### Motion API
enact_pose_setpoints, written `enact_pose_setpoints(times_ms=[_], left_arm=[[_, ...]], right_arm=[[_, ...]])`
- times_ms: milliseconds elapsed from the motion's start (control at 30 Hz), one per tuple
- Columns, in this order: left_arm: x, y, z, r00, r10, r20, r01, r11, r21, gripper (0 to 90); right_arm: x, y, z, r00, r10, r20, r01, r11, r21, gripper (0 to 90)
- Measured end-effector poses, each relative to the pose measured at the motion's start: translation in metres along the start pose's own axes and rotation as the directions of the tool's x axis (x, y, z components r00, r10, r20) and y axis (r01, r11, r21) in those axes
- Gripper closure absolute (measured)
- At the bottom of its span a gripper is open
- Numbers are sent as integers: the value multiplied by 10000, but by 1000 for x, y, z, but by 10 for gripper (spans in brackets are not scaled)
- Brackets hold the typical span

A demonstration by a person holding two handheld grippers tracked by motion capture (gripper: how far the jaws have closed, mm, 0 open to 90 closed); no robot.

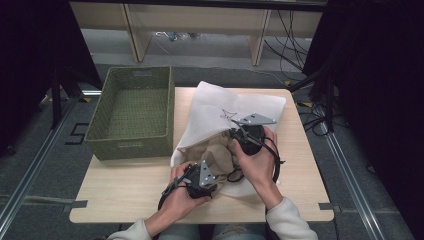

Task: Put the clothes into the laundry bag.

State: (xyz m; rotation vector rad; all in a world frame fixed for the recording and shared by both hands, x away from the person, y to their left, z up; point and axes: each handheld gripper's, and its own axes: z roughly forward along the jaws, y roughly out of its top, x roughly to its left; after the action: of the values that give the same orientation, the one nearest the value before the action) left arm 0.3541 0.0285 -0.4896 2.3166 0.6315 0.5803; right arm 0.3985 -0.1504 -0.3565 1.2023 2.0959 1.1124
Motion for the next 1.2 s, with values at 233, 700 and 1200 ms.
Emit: enact_pose_setpoints(times_ms=[233,700,1200], left_arm=[[2,-4,16,9999,-101,96,98,9992,382,549],[7,-2,20,9991,-317,267,302,9981,545,842],[4,24,9,9828,-1666,801,1787,9672,-1804,868]], right_arm=[[-2,-1,1,10000,-37,-24,37,9999,106,886],[1,-2,3,9999,-126,13,126,9998,141,887],[11,-2,5,9990,-316,-328,320,9994,111,887]])
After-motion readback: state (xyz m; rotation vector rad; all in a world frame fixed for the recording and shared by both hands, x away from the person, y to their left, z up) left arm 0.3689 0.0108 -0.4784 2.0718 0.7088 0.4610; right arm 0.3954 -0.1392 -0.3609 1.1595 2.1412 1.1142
